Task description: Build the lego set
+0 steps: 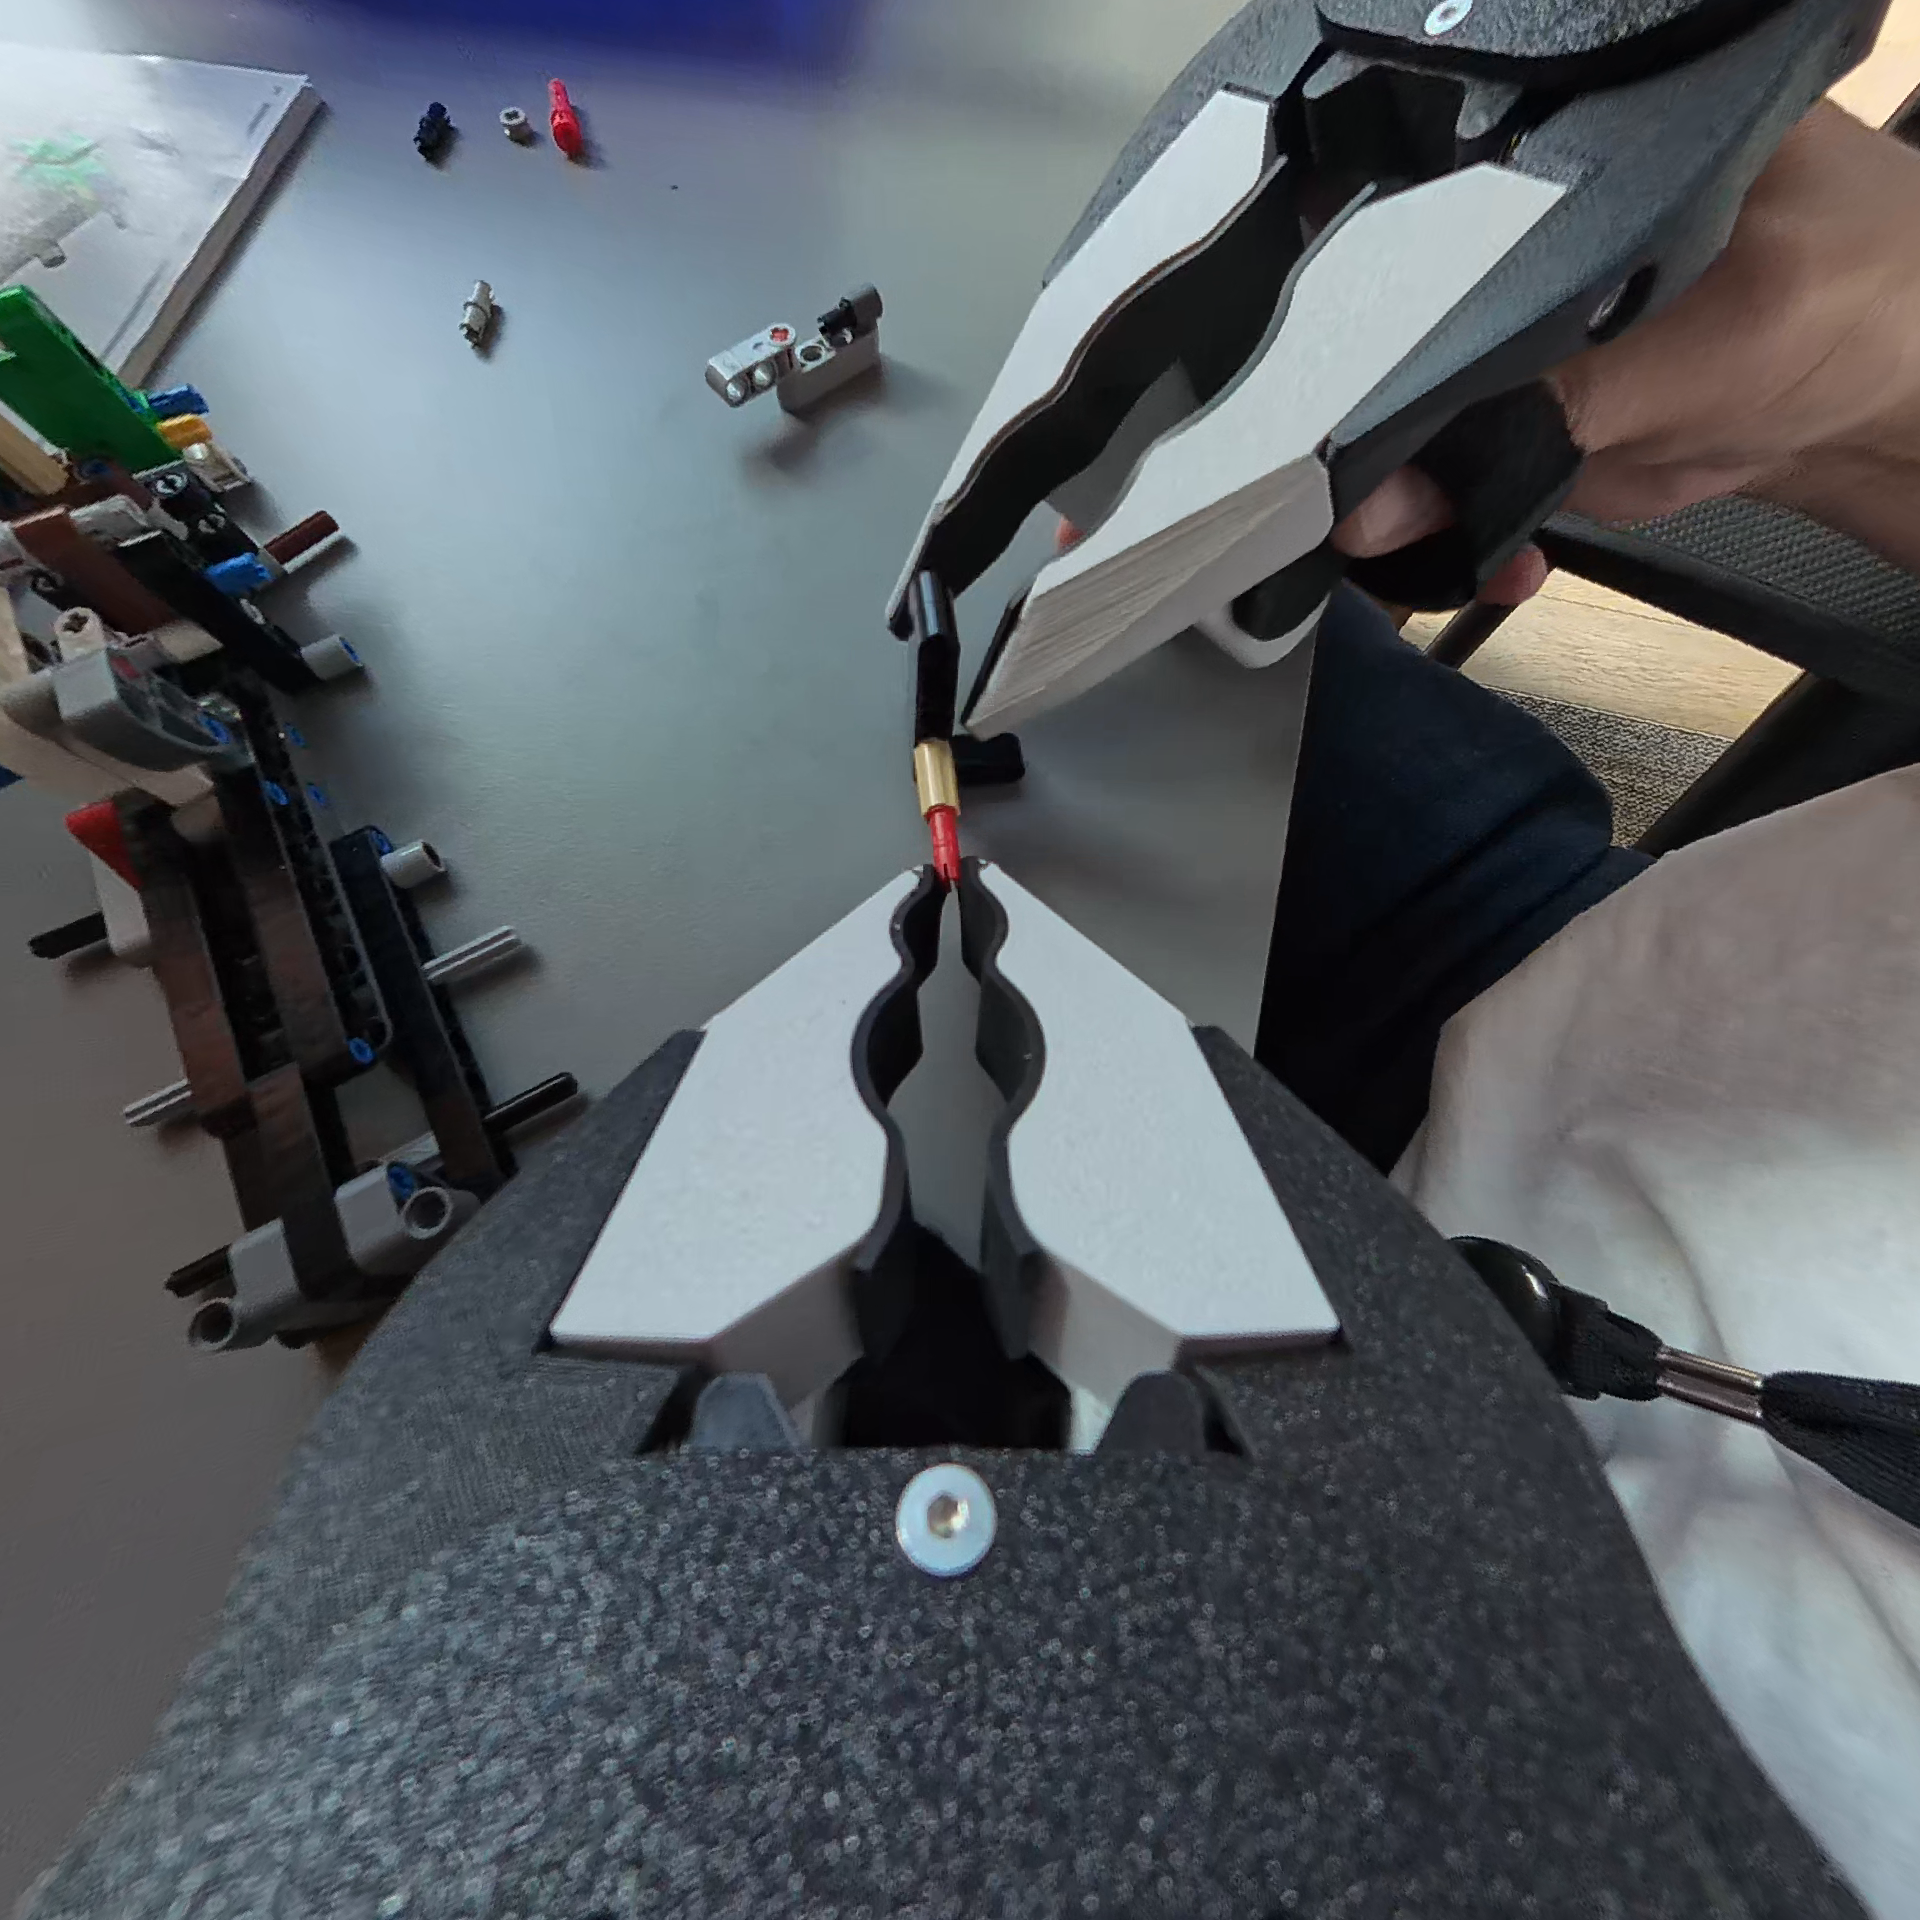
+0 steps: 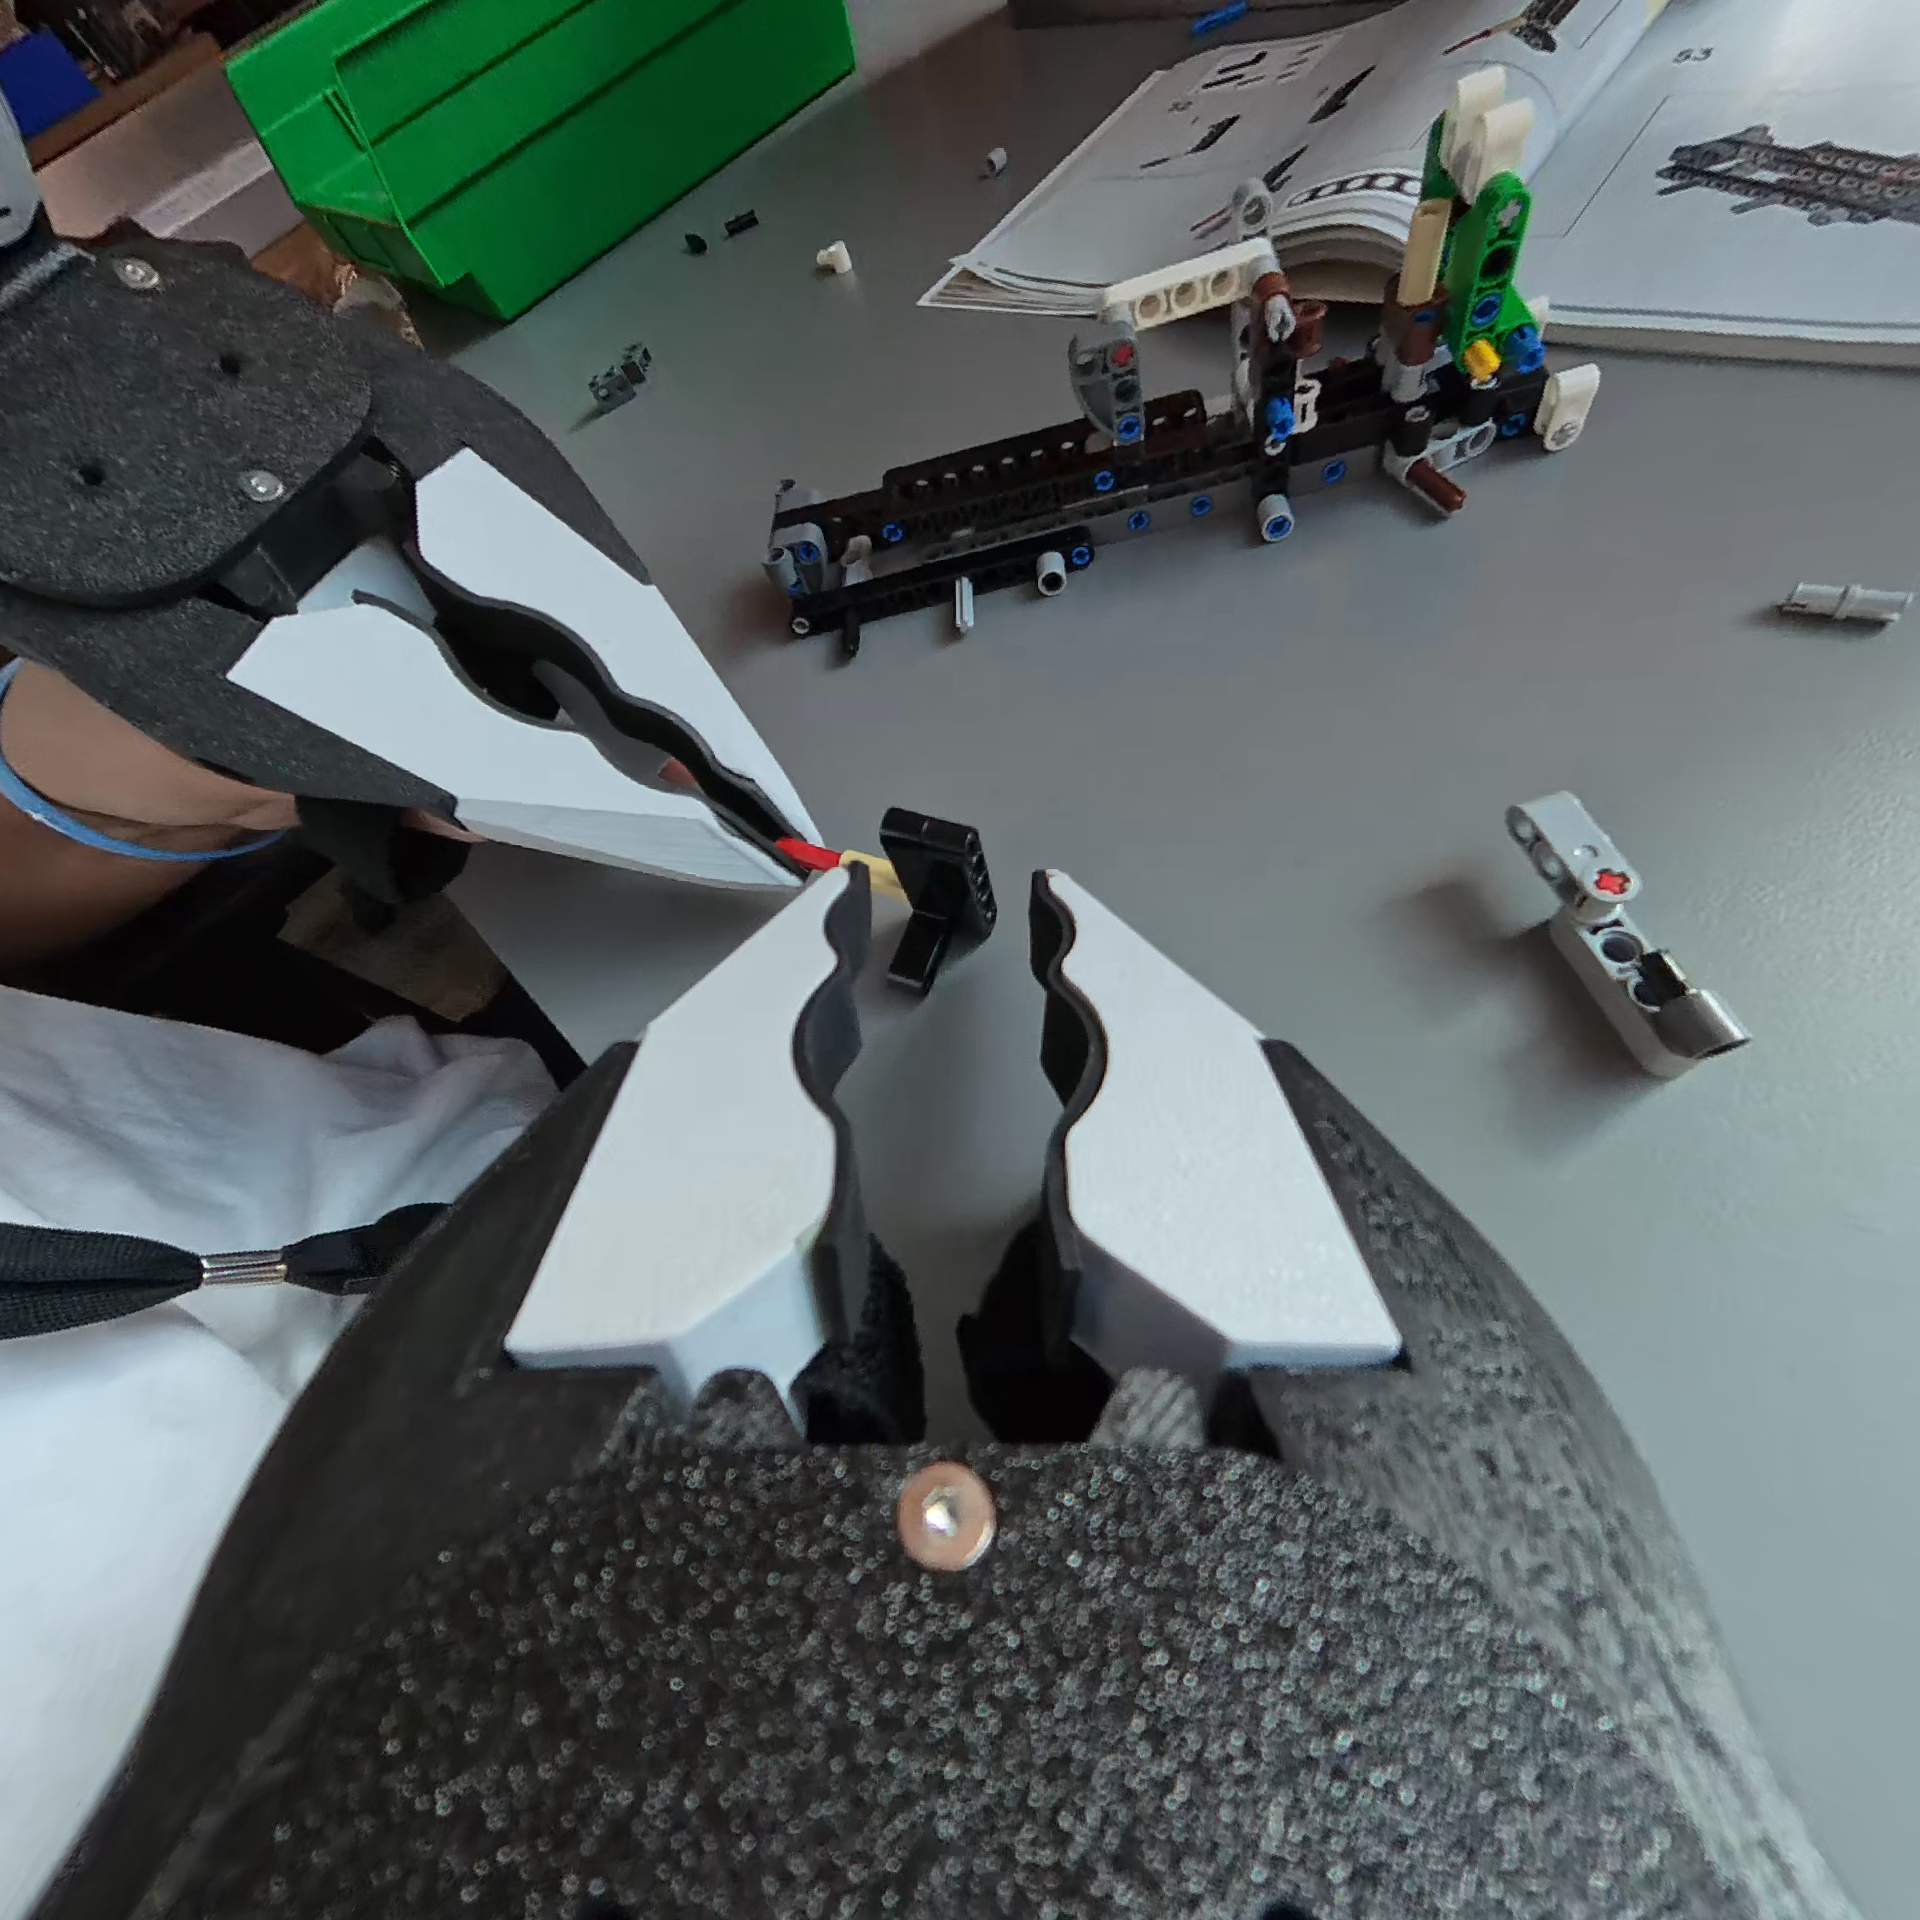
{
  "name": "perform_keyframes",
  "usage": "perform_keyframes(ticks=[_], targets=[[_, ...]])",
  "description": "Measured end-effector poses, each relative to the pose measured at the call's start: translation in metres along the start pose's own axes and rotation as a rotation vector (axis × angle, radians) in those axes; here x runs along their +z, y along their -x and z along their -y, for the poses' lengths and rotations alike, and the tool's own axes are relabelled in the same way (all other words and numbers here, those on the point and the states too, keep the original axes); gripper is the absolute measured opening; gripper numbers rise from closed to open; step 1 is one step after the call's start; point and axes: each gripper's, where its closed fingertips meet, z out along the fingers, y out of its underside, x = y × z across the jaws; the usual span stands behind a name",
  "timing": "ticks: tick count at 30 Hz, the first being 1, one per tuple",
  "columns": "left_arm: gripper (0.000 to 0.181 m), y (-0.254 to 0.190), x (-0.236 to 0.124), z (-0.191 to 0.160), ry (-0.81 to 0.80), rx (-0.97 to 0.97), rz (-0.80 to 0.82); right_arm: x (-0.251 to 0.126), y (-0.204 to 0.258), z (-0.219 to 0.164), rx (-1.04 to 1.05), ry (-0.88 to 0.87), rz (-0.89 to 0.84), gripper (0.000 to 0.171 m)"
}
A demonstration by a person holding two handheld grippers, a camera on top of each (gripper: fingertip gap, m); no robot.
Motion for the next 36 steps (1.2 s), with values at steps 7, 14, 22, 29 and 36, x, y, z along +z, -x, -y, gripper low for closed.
perform_keyframes(ticks=[7,14,22,29,36], targets=[[0.003,0.004,0.002,-0.005,0.030,-0.012,0.012,-0.001,0.004,0.001,-0.011,-0.015,0.041,0.020],[0.003,0.001,-0.004,0.001,-0.020,-0.002,-0.041,-0.007,0.006,0.001,0.013,-0.039,0.075,0.021],[0.003,-0.004,-0.024,0.006,-0.107,0.111,-0.246,-0.027,0.001,0.024,-0.062,-0.070,0.097,0.030],[0.003,0.026,-0.069,0.019,-0.180,0.136,-0.452,-0.009,0.010,0.034,-0.147,0.009,0.238,0.035],[0.002,0.076,-0.082,0.015,-0.167,0.172,-0.443,0.018,0.022,0.037,-0.206,0.085,0.365,0.036]])
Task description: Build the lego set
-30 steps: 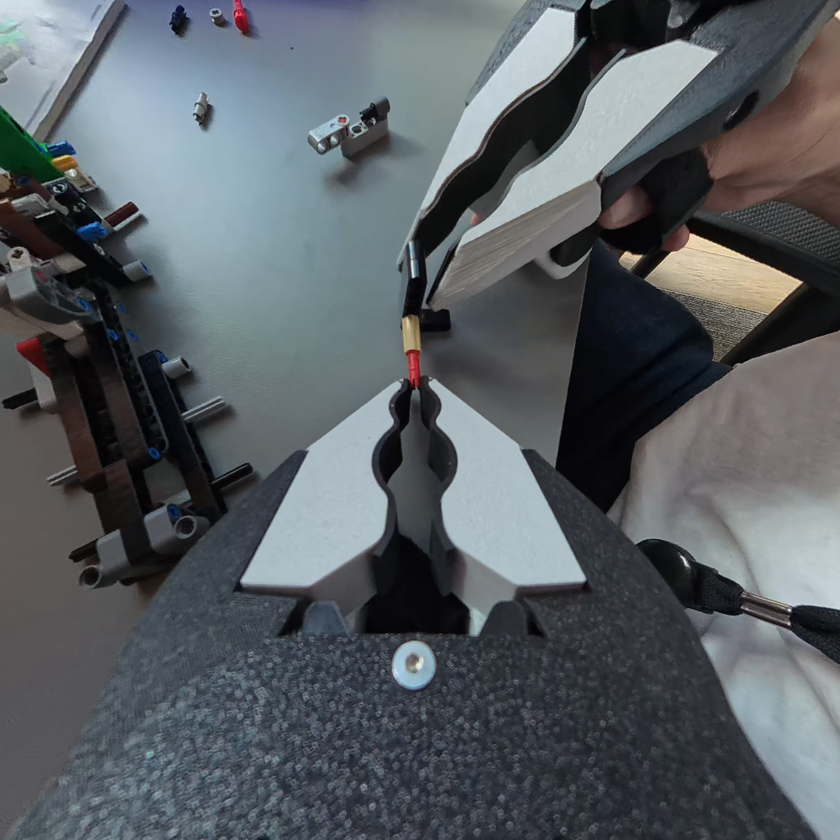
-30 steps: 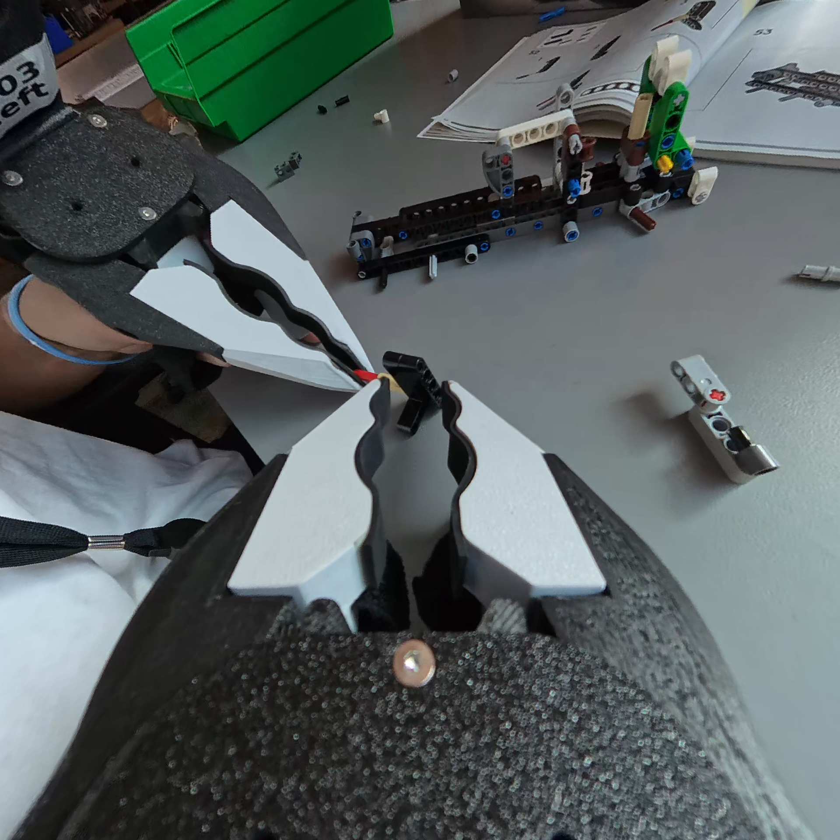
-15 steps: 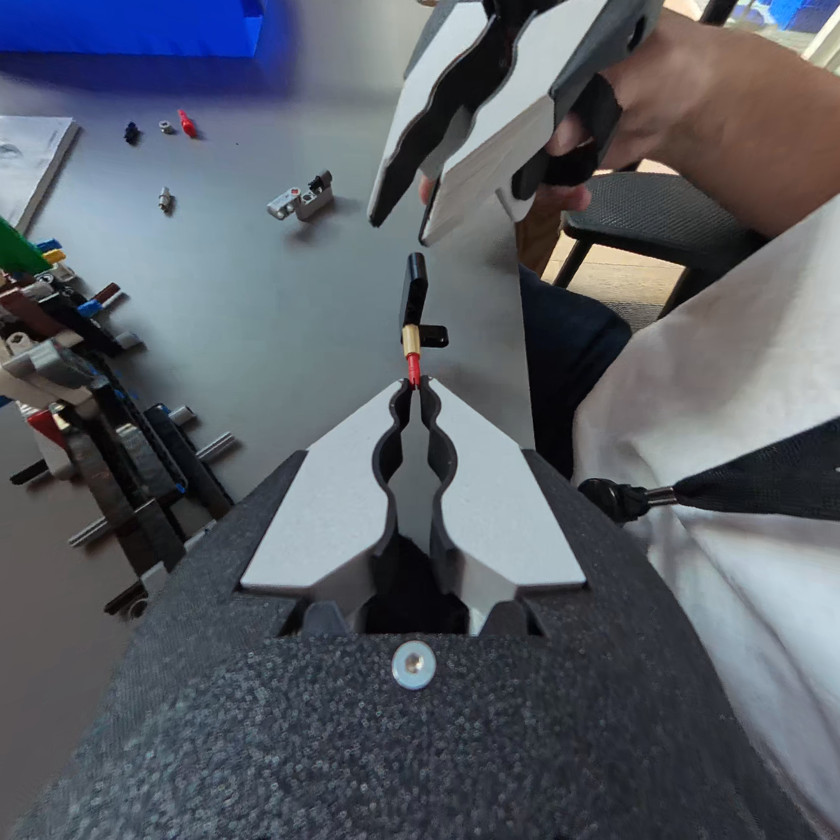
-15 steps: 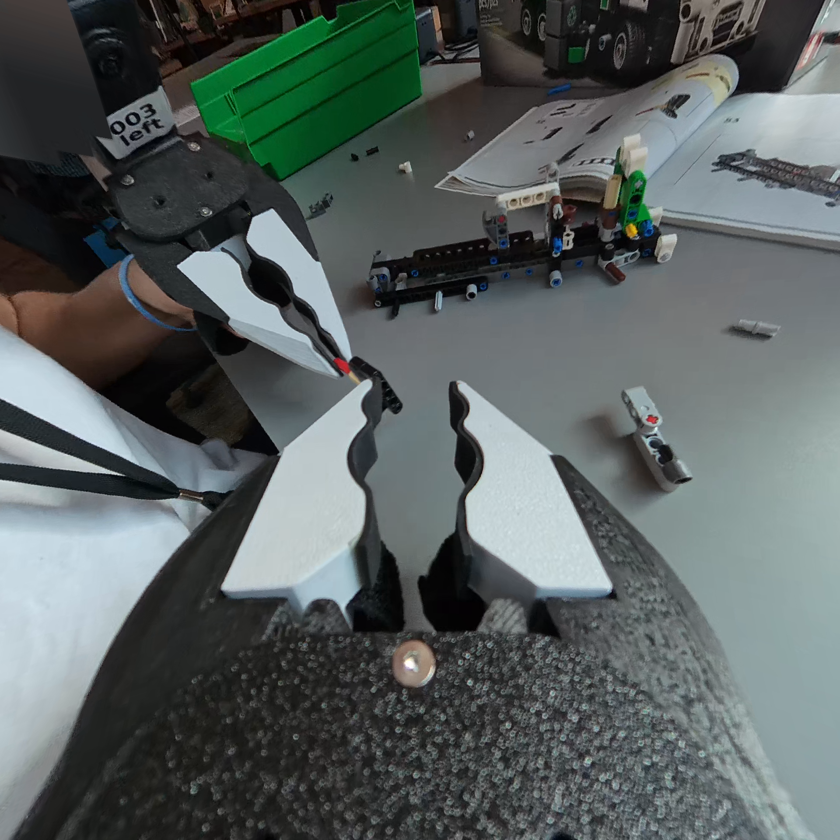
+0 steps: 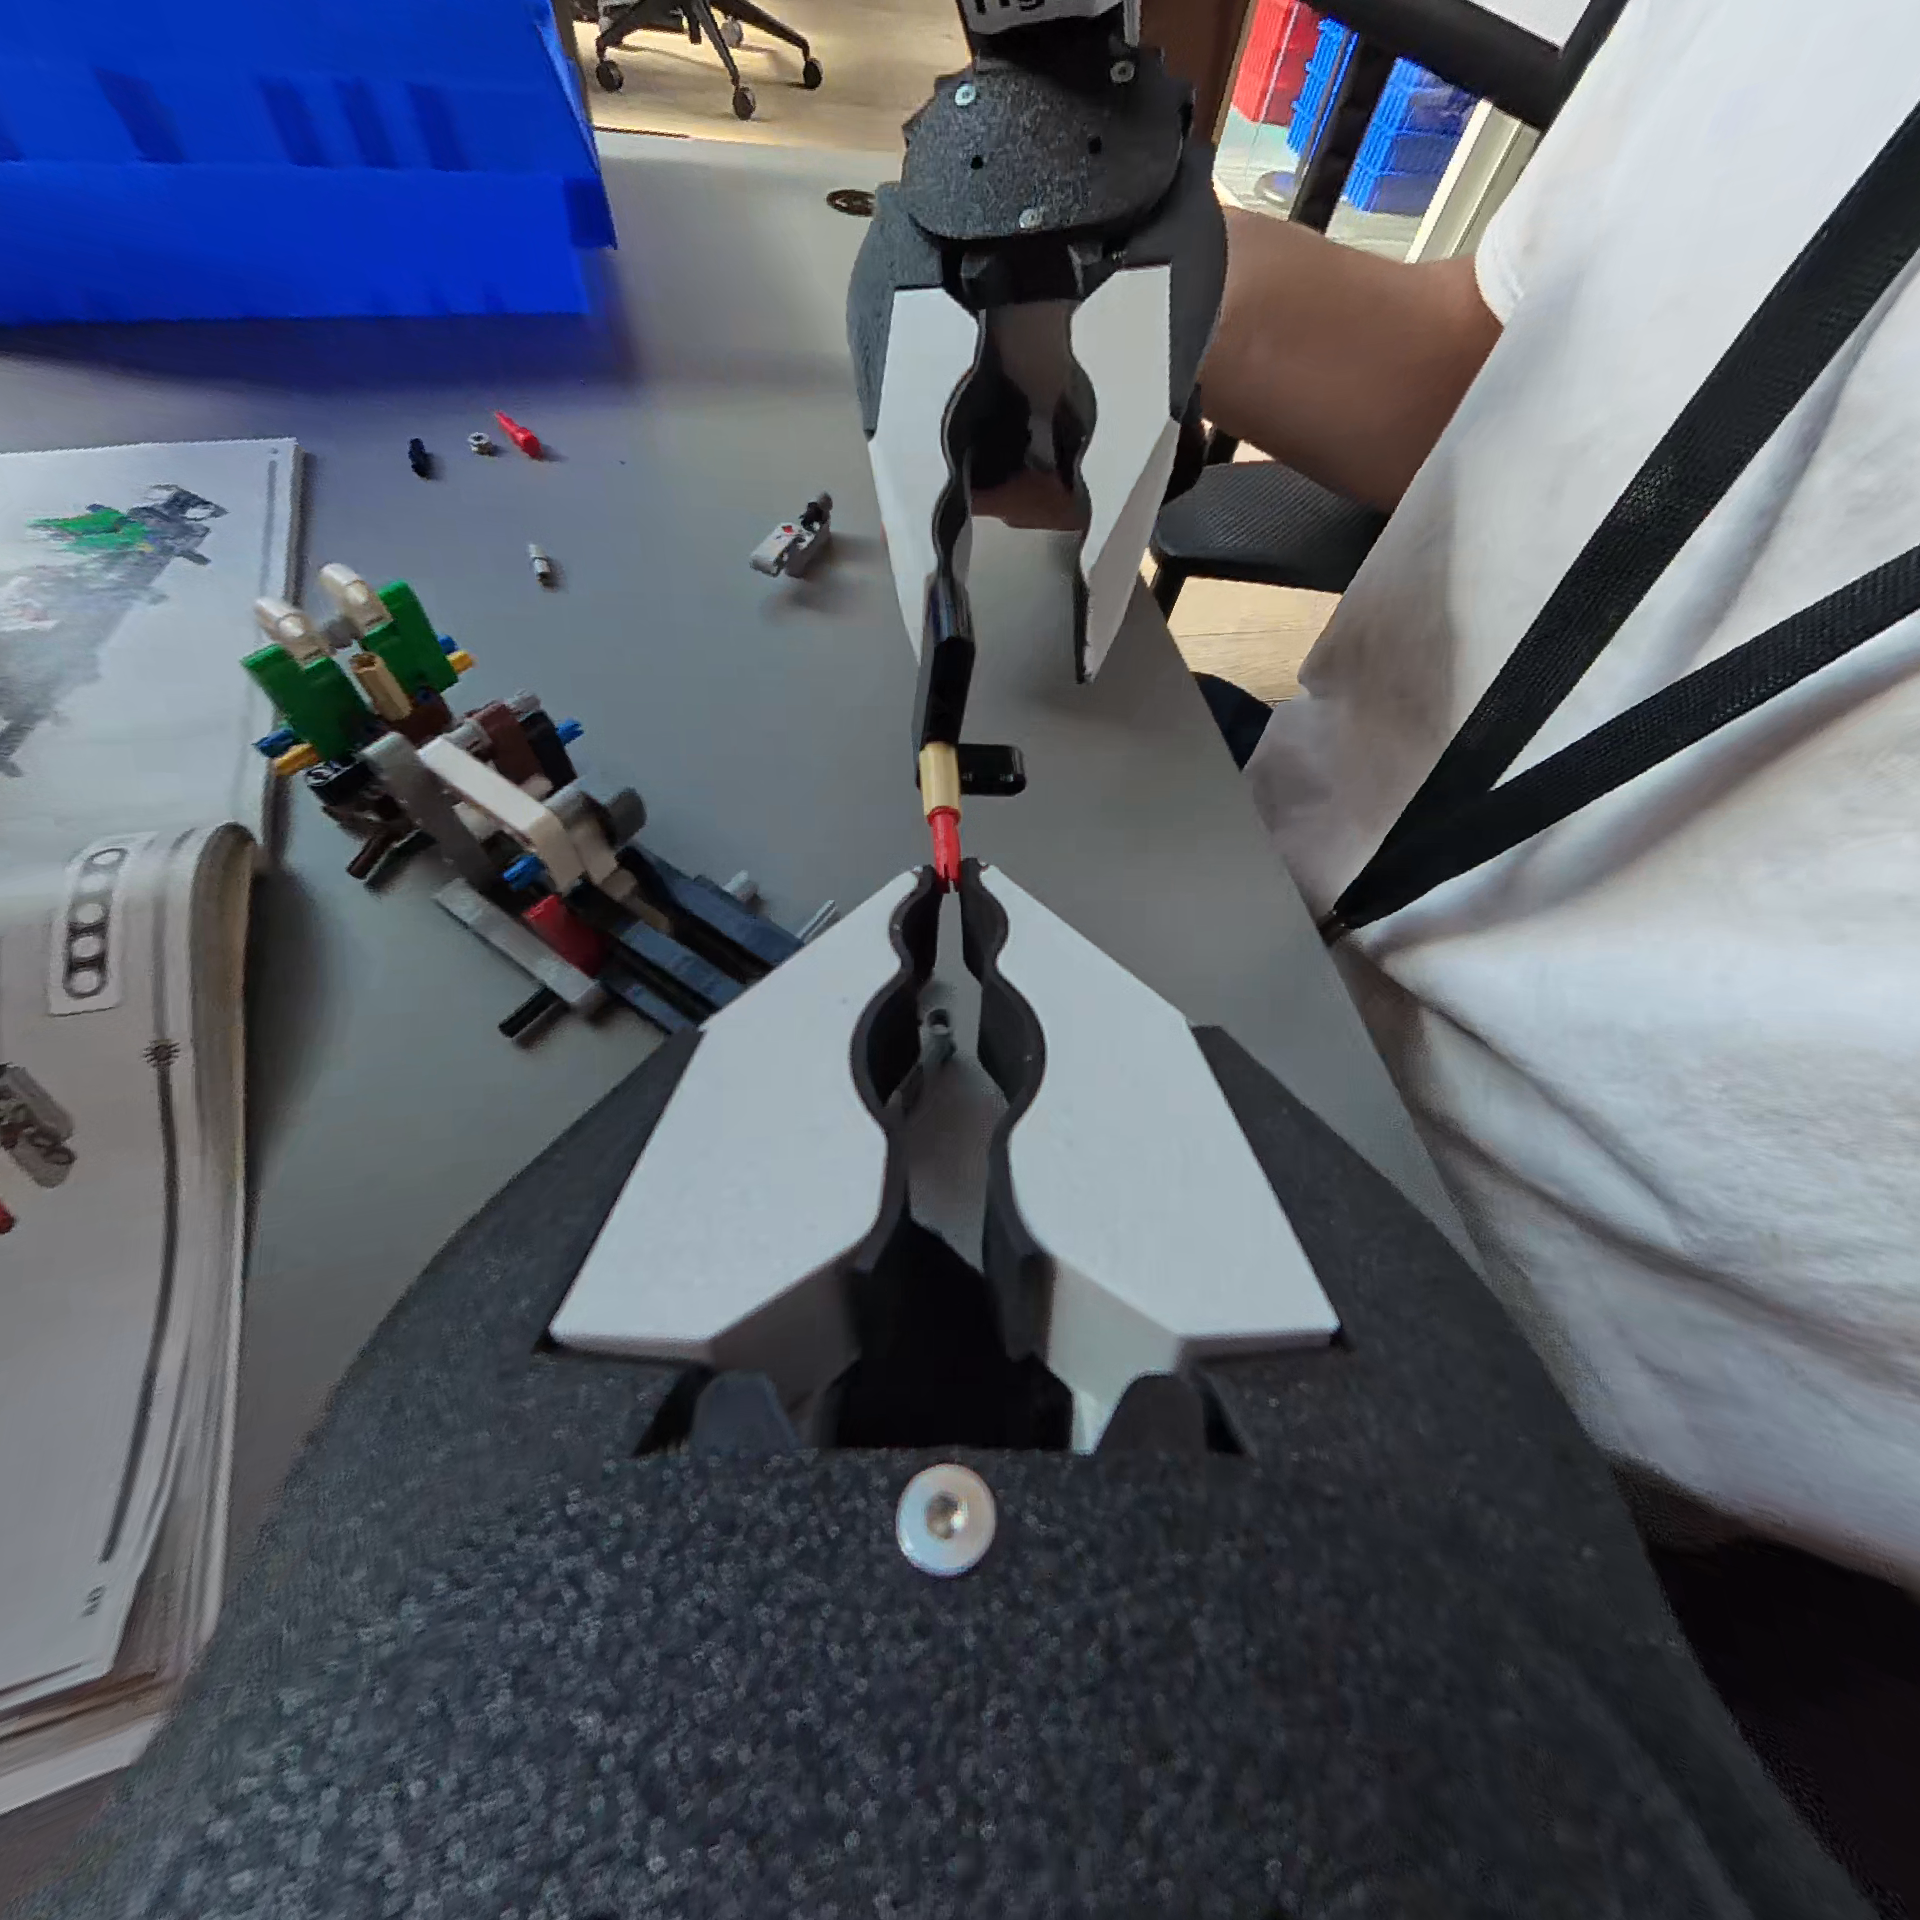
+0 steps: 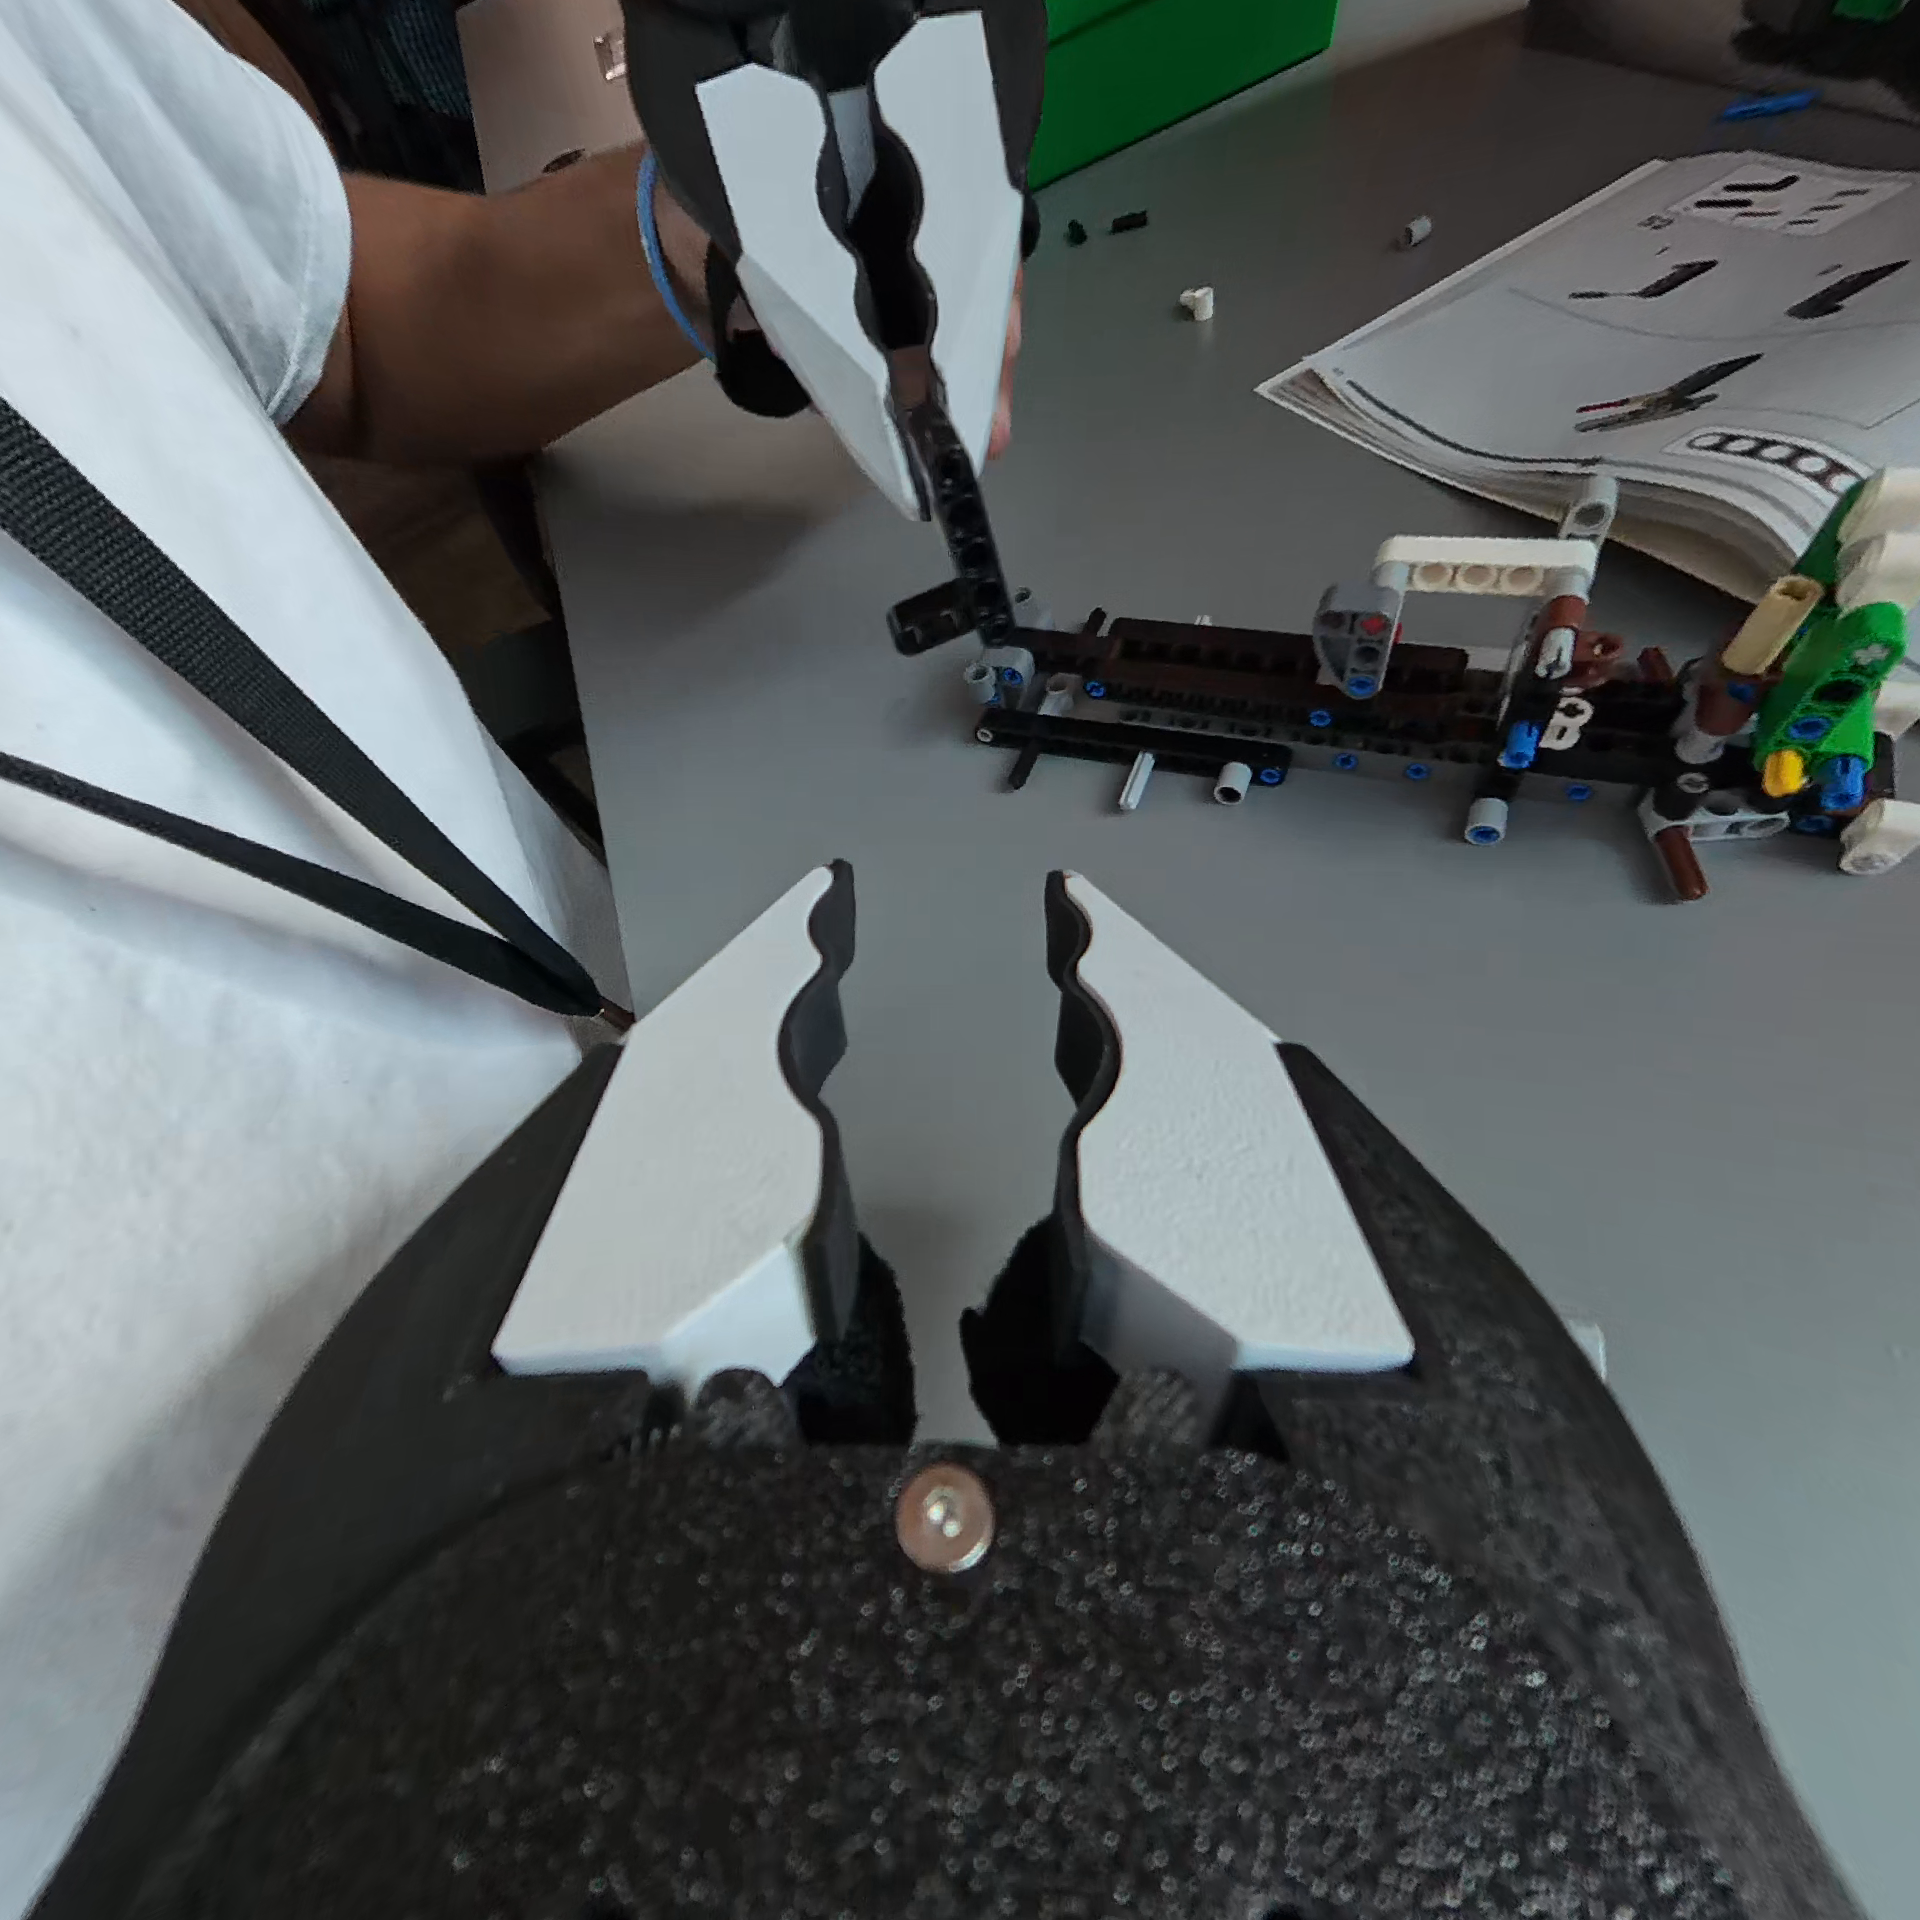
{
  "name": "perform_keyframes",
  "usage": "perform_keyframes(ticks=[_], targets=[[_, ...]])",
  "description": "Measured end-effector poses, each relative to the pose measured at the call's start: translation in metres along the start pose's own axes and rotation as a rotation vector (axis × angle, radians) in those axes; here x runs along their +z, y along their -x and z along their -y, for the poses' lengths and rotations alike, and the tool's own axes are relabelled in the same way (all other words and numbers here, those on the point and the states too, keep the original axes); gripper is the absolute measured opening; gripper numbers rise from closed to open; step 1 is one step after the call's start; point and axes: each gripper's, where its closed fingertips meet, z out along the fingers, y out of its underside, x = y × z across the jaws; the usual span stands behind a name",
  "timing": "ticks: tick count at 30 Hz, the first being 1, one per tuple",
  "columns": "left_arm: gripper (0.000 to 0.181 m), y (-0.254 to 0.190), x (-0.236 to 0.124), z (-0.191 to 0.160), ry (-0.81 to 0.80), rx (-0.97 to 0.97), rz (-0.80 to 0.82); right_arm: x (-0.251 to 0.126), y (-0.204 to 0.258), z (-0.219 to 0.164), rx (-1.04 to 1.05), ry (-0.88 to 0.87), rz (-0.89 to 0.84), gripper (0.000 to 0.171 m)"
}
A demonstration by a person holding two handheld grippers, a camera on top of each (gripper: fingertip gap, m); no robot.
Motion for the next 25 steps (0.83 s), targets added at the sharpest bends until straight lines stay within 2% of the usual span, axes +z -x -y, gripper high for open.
perform_keyframes(ticks=[6,12,15,20,22,25], targets=[[0.001,0.041,-0.024,-0.003,-0.152,-0.096,0.138,0.008,-0.021,0.007,-0.018,0.012,-0.079,0.031],[0.002,0.063,-0.032,-0.016,-0.141,-0.157,0.259,-0.004,-0.034,0.007,0.012,-0.040,-0.171,0.026],[0.002,0.069,-0.032,-0.023,-0.118,-0.164,0.295,-0.027,-0.047,-0.003,0.006,-0.001,-0.283,0.027],[0.002,0.069,-0.031,-0.026,-0.122,-0.175,0.293,-0.089,-0.077,-0.032,0.070,0.055,-0.523,0.034],[0.002,0.067,-0.030,-0.023,-0.129,-0.169,0.283,-0.103,-0.082,-0.047,0.113,0.061,-0.565,0.034],[0.001,0.060,-0.025,-0.020,-0.118,-0.133,0.275,-0.104,-0.079,-0.064,0.174,0.068,-0.562,0.037]])
